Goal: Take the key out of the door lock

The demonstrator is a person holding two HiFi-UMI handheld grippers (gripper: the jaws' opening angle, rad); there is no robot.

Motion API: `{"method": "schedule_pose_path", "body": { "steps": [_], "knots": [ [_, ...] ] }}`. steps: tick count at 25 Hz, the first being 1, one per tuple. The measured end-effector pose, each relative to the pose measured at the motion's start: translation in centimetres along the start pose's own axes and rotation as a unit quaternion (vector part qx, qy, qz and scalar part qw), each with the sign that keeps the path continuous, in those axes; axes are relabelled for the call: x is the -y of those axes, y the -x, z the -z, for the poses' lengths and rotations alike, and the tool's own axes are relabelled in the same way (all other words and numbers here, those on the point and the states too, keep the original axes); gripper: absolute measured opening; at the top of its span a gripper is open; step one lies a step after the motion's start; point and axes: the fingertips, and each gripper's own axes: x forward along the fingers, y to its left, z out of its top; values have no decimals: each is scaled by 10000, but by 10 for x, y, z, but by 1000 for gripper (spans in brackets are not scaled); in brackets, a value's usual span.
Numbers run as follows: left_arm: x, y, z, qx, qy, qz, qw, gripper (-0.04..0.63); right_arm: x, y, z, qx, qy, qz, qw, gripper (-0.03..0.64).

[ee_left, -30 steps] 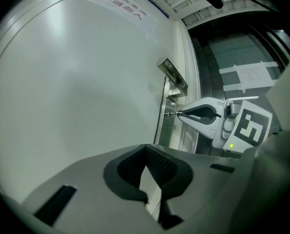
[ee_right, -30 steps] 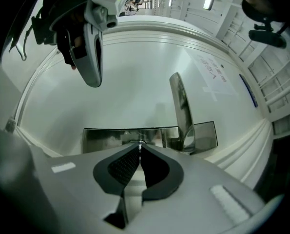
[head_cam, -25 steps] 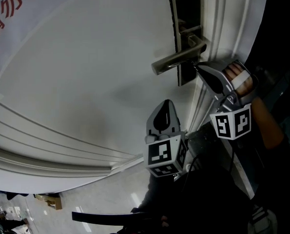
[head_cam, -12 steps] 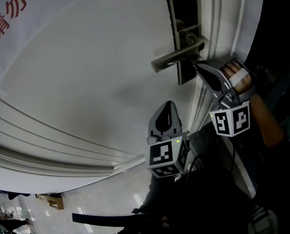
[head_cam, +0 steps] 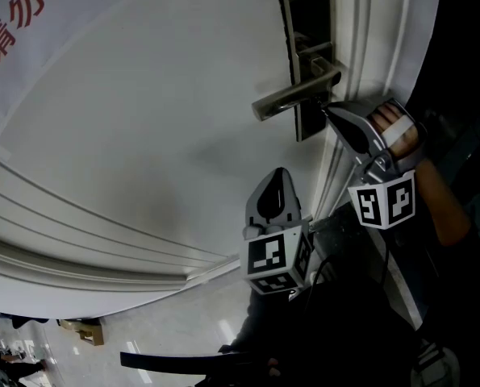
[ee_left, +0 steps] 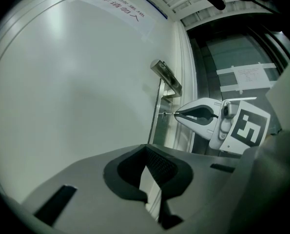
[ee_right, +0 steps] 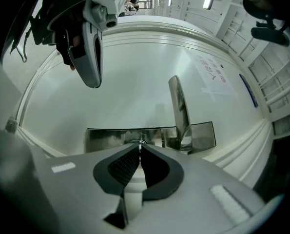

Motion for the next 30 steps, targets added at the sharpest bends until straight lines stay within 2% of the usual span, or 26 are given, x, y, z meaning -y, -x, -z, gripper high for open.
{"method": "schedule_pose_path", "body": {
  "steps": [13, 30],
  "knots": [
    [-1, -1, -4, 58, 22, -99, 9999, 0, -1, 1, 1, 31, 3, 25, 10000, 12],
    [2, -1, 1, 44, 50, -28, 10000, 0, -1, 2, 0, 25, 2, 0, 10000, 12]
  ]
}}
